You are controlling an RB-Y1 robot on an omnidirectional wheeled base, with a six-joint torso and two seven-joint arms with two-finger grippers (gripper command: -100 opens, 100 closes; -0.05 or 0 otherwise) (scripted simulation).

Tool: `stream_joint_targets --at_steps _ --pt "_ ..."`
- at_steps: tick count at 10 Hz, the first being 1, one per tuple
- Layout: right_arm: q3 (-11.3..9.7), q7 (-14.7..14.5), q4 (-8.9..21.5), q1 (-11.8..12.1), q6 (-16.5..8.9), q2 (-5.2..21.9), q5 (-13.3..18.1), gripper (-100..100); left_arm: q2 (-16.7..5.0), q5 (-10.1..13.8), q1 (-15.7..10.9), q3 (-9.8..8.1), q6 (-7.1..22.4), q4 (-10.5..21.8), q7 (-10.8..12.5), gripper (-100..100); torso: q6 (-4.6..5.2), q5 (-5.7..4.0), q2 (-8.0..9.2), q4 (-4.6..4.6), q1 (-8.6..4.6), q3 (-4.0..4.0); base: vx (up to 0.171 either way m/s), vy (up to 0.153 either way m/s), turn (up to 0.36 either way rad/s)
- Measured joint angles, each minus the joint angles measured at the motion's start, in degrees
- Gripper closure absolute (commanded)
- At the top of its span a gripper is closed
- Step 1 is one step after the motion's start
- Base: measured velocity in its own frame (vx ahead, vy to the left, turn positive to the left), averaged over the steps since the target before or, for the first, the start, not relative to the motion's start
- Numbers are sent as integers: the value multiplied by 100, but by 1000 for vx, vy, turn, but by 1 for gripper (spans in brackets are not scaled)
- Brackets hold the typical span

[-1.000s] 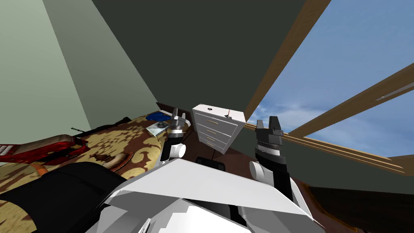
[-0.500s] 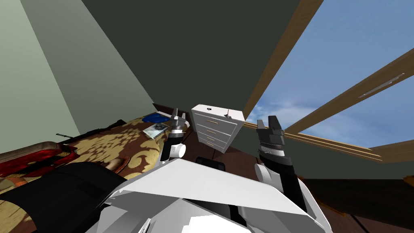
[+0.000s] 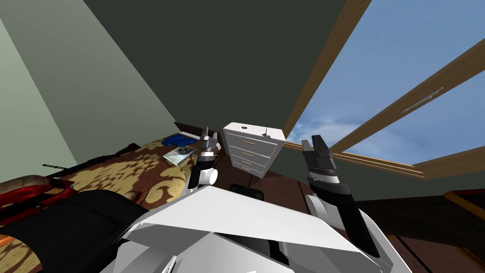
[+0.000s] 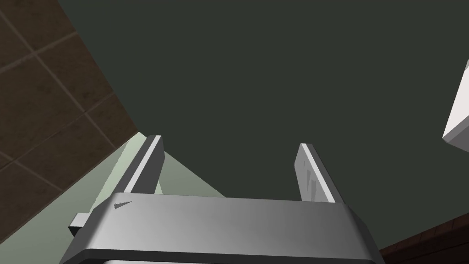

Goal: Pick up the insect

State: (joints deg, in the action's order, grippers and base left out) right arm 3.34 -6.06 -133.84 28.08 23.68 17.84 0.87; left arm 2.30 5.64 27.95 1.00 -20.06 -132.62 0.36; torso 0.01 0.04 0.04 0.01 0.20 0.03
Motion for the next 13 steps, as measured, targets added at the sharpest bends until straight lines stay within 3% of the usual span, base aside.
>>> stream_joint_targets --at_steps 13 --pt "369 -709 -232 126 -518 2204 -720 -100 0 0 0 0 0 0 0 0 -3 1 -7 -1 1 -4 -6 53 -85"
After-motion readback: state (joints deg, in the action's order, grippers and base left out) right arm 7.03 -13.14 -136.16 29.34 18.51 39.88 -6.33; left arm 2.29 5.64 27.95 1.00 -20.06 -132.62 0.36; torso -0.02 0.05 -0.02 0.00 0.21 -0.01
